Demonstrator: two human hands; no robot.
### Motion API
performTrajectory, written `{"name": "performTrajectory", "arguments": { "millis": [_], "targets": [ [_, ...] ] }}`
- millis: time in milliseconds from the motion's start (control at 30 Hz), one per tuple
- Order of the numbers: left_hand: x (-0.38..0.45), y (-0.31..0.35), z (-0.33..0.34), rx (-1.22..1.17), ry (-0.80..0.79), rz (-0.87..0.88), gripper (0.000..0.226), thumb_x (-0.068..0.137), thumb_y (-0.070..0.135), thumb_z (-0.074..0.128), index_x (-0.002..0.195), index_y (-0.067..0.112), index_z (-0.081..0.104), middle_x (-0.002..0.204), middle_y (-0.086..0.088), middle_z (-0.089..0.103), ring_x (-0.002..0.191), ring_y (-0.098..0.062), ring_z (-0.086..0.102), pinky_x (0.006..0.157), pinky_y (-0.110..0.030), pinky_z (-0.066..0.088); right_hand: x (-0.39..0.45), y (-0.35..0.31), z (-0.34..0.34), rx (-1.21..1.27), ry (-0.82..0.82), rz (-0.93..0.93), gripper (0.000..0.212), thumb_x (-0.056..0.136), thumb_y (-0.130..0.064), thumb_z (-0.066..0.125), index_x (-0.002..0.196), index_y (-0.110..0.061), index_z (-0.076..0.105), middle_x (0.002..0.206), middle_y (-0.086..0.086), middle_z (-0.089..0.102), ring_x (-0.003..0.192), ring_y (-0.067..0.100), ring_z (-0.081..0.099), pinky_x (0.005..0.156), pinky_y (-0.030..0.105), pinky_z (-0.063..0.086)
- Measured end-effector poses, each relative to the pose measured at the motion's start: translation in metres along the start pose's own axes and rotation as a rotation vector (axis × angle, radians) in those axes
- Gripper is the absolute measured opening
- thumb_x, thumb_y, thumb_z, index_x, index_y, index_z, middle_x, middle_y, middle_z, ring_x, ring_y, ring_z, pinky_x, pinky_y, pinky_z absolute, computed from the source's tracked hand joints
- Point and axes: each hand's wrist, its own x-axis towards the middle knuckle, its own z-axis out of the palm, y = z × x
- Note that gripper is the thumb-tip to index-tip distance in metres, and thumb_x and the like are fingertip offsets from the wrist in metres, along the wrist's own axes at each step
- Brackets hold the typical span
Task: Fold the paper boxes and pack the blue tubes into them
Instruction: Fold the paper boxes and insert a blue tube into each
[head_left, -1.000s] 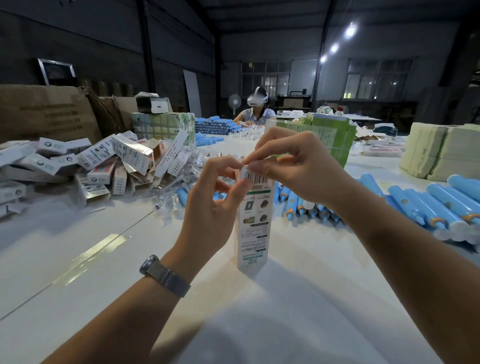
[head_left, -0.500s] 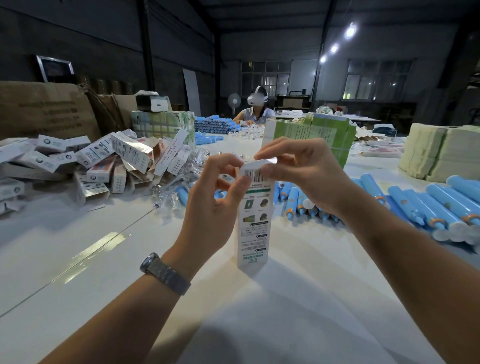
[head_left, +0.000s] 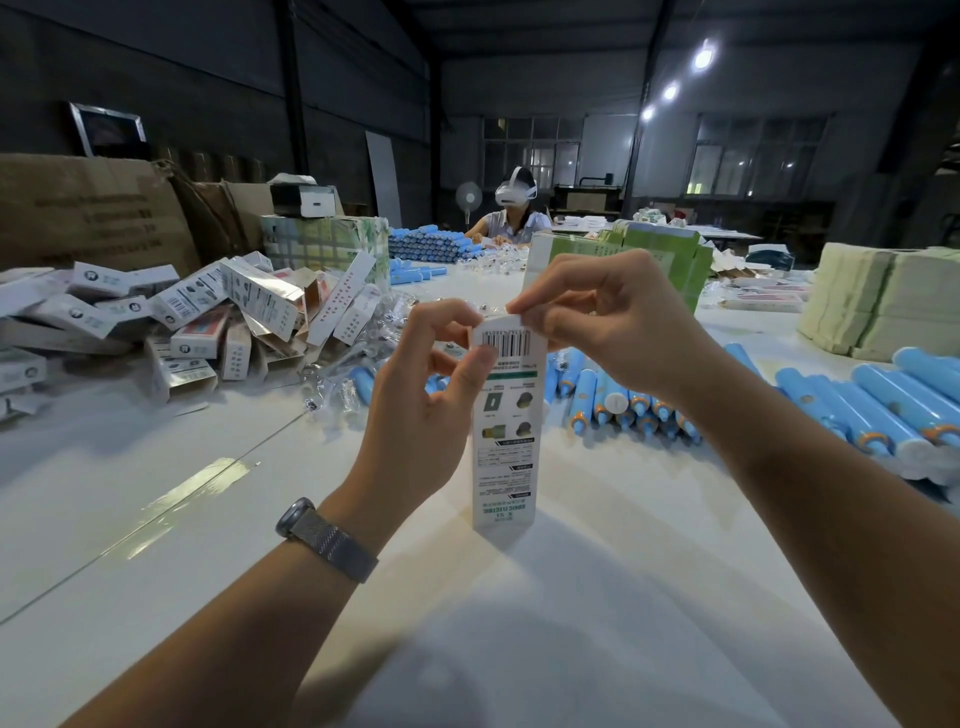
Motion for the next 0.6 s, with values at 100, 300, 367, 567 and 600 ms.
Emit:
{"name": "performTrajectory", "arguments": {
  "millis": [100, 300, 367, 567, 600],
  "targets": [
    [0.0, 0.001, 0.0, 0.003, -0.005, 0.014, 0.026, 0.096, 0.026, 0.055, 0.097, 0.05, 0.045, 0.096, 0.025, 0.06, 0.09, -0.028, 0.062, 0.067, -0.05, 0.057, -0.001, 0.006, 0.001, 0.05, 0.017, 0.012, 0.019, 0.09, 0.002, 0.063, 0.089, -0.014, 0.072, 0.079, -0.005, 0.072, 0.086, 0.024, 0.073, 0.077, 0.037, 0.06],
    [0.0, -0.002, -0.002, -0.008, 0.029, 0.014, 0.02, 0.098, 0.026, 0.055, 0.1, 0.044, 0.045, 0.097, 0.02, 0.06, 0.085, -0.013, 0.064, 0.061, -0.031, 0.059, -0.01, 0.015, 0.014, 0.149, 0.116, -0.023, 0.023, 0.074, -0.017, 0.076, 0.094, -0.014, 0.065, 0.103, 0.004, 0.074, 0.091, 0.029, 0.072, 0.079, 0.039, 0.06],
    [0.0, -0.004, -0.002, -0.01, 0.034, 0.023, 0.022, 0.099, 0.024, 0.055, 0.101, 0.043, 0.045, 0.097, 0.019, 0.06, 0.085, -0.01, 0.063, 0.06, -0.023, 0.056, -0.01, 0.015, 0.017, 0.144, 0.13, -0.031, 0.022, 0.072, -0.018, 0.076, 0.091, -0.015, 0.066, 0.103, 0.002, 0.074, 0.09, 0.027, 0.073, 0.078, 0.039, 0.061],
    [-0.001, -0.005, 0.001, -0.016, 0.029, 0.047, 0.012, 0.098, 0.033, 0.052, 0.101, 0.041, 0.044, 0.1, 0.011, 0.059, 0.087, -0.008, 0.064, 0.061, -0.016, 0.053, -0.009, 0.016, 0.013, 0.13, 0.137, -0.035, 0.019, 0.073, -0.01, 0.078, 0.088, -0.016, 0.069, 0.099, -0.002, 0.075, 0.09, 0.02, 0.074, 0.077, 0.032, 0.06],
    [-0.001, -0.005, 0.001, -0.016, 0.027, 0.052, 0.015, 0.098, 0.03, 0.053, 0.102, 0.041, 0.044, 0.101, 0.009, 0.059, 0.087, -0.007, 0.064, 0.061, -0.016, 0.052, -0.01, 0.017, 0.011, 0.118, 0.133, -0.031, 0.019, 0.073, -0.007, 0.079, 0.087, -0.016, 0.069, 0.099, -0.003, 0.075, 0.09, 0.02, 0.074, 0.076, 0.032, 0.06]
  ]
}}
